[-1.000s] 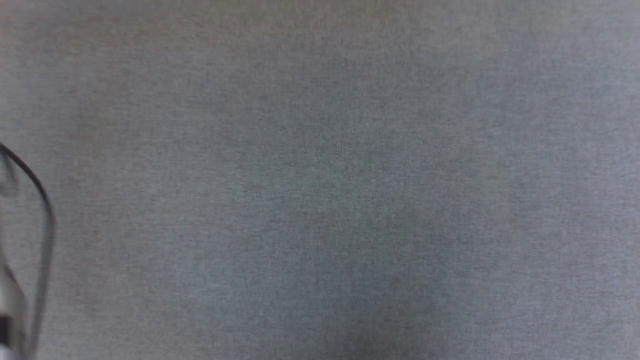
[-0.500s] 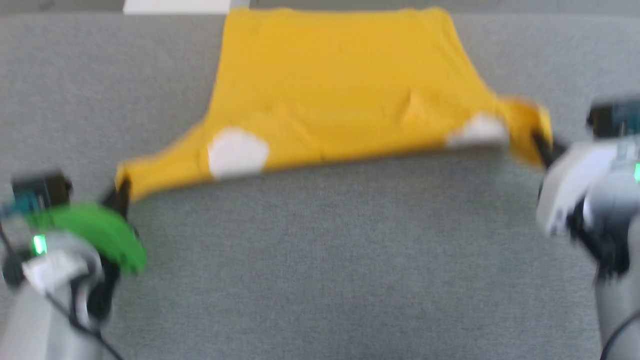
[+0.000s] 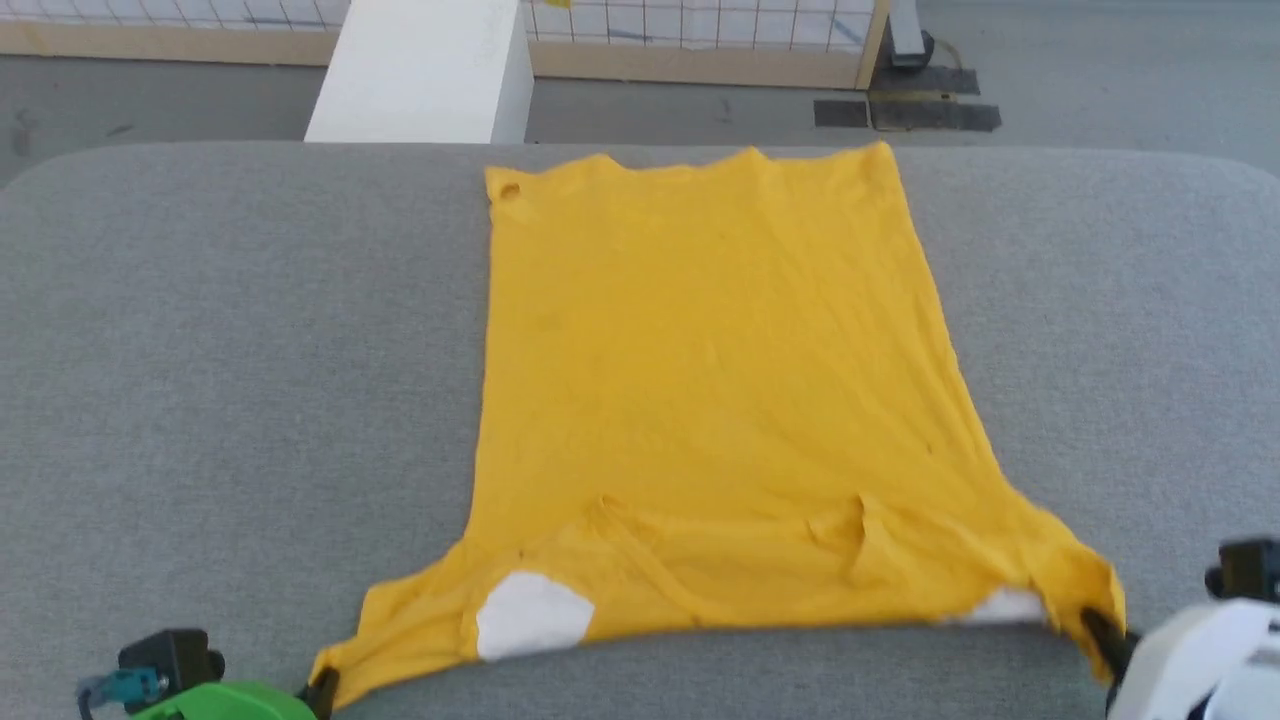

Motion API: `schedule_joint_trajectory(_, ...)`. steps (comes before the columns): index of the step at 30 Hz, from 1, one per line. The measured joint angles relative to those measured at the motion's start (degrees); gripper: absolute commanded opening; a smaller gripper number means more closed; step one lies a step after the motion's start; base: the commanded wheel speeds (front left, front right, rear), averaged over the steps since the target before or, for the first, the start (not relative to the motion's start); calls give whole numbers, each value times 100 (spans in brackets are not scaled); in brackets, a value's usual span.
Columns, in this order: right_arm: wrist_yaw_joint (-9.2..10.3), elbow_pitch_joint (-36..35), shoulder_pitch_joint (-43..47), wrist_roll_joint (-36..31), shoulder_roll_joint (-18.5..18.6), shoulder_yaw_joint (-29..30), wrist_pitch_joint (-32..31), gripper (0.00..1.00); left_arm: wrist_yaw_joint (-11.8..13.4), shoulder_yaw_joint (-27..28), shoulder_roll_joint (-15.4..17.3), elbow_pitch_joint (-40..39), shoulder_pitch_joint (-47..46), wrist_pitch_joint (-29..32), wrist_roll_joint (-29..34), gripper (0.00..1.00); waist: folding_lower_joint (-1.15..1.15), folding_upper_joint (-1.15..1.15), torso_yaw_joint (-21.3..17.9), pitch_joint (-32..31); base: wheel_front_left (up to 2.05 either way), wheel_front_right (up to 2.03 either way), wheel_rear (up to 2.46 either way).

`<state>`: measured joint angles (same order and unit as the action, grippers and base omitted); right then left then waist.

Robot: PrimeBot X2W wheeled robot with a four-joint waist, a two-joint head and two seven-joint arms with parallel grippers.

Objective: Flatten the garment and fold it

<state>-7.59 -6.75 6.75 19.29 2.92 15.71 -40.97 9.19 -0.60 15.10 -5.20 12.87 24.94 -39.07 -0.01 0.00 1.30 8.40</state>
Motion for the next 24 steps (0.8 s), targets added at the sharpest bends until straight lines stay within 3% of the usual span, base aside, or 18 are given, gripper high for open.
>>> schedule_joint_trajectory(10,0,534,633,321,-2,-146,-183,0,44,-33,-12,-15,147,-98,16,0,0,0,74,-163,0,0,0)
schedule_joint_trajectory(11,1,549,634,350,0,-193,-107,38,38,-33,-34,-18,148,-153,16,0,0,0,74,-171,0,0,0)
schedule_joint_trajectory(12,1,548,642,347,3,-222,-19,100,35,-34,-52,-21,148,-197,16,0,0,0,77,-175,0,0,0)
schedule_joint_trajectory(16,1,468,638,335,-2,-308,649,100,-35,-36,-89,-34,149,-394,24,0,0,0,103,-174,0,0,0)
schedule_joint_trajectory(24,2,172,84,-131,-4,-304,2711,100,-178,-99,-145,0,109,-589,24,0,0,0,244,-107,0,0,0)
